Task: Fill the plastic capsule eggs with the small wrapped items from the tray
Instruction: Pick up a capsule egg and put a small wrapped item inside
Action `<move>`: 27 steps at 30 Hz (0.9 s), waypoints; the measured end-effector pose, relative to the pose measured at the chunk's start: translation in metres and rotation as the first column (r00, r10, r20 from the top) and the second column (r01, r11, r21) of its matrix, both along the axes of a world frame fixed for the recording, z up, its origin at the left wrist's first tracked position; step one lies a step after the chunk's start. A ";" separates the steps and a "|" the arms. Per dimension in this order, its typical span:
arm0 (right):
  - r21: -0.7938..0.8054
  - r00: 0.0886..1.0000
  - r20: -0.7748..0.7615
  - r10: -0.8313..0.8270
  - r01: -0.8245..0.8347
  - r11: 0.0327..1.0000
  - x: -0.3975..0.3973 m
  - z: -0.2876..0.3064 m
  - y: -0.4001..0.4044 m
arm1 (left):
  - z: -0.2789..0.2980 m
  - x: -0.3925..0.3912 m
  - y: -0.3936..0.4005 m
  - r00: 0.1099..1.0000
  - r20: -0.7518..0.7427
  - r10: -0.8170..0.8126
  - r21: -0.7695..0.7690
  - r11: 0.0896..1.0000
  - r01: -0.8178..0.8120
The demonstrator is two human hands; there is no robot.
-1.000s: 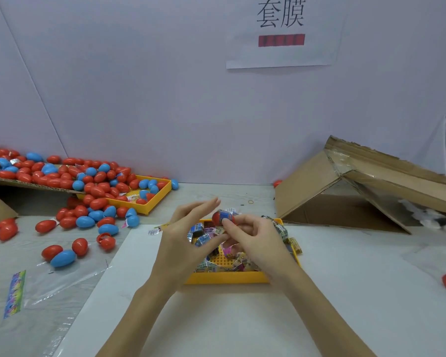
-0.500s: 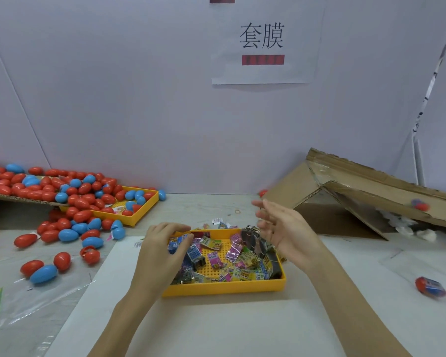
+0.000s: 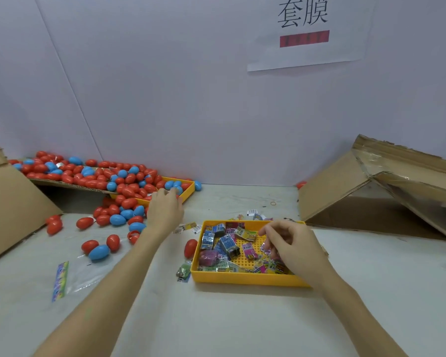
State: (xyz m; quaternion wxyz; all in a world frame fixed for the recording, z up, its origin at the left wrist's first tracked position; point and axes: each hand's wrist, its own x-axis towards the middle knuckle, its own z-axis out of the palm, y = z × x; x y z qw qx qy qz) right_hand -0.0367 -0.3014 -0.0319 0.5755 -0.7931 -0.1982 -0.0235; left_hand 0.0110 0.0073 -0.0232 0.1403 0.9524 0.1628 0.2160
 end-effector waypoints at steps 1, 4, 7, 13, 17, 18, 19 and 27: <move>-0.018 1.000 0.011 -0.001 0.001 1.000 0.000 -0.001 0.000 | 0.002 0.011 0.010 0.997 -0.076 -0.014 0.036 0.999 0.017; -0.029 1.000 0.028 -0.005 0.006 1.000 -0.001 -0.003 -0.001 | 0.002 0.040 0.034 0.968 -0.243 -0.057 0.047 0.996 0.070; -0.012 1.000 0.020 -0.003 0.003 1.000 0.000 -0.004 -0.003 | -0.003 0.059 0.041 0.949 -0.307 -0.071 0.015 0.997 0.079; -0.013 0.999 0.029 -0.032 0.032 0.999 0.004 -0.009 -0.001 | 0.000 0.064 0.049 0.993 -0.115 -0.004 0.078 0.997 0.013; -0.030 0.999 0.038 -0.035 0.036 0.999 0.006 -0.010 0.002 | 0.004 0.064 0.077 0.955 -0.231 0.185 0.120 0.980 -0.161; -0.038 0.998 0.043 -0.036 0.038 0.999 0.007 -0.009 0.002 | 0.004 0.064 0.083 0.926 -0.329 0.185 0.133 0.980 -0.148; -0.045 0.998 0.047 -0.037 0.039 0.998 0.007 -0.009 0.003 | 0.003 0.065 0.088 0.900 -0.401 0.174 0.143 0.982 -0.126; -0.073 0.998 0.049 -0.042 0.046 0.996 0.005 -0.009 0.002 | 0.000 0.067 0.097 0.901 -0.372 0.224 0.256 0.958 -0.132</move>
